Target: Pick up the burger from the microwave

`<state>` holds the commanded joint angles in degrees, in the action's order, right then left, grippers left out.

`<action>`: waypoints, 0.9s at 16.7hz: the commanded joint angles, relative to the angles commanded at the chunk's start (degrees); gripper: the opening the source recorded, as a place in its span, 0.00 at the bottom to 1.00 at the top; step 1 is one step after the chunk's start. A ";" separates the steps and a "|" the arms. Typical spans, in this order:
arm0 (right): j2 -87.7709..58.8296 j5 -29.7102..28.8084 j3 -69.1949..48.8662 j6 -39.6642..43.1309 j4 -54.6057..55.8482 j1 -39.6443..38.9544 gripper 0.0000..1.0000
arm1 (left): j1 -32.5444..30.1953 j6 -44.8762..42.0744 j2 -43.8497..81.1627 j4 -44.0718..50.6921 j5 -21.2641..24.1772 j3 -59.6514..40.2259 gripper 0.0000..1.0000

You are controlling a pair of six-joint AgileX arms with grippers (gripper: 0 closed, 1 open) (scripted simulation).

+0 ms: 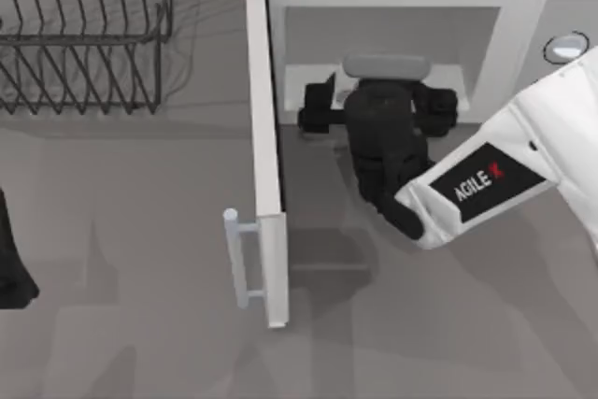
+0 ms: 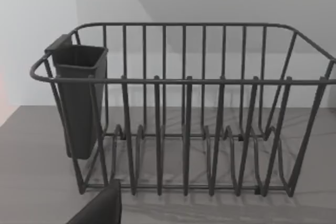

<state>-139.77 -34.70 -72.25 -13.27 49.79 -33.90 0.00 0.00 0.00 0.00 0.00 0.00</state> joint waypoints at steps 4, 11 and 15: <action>-3.36 0.74 -4.07 0.28 -2.12 0.73 1.00 | 0.00 0.00 0.00 0.00 0.00 0.00 1.00; -19.64 5.33 -32.20 2.03 -14.43 5.23 1.00 | 0.00 0.00 0.00 0.00 0.00 0.00 1.00; -27.64 8.17 -46.33 3.12 -21.73 8.03 1.00 | 0.00 0.00 0.00 0.00 0.00 0.00 1.00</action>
<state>-167.41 -26.53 -118.59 -10.15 28.06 -25.87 0.00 0.00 0.00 0.00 0.00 0.00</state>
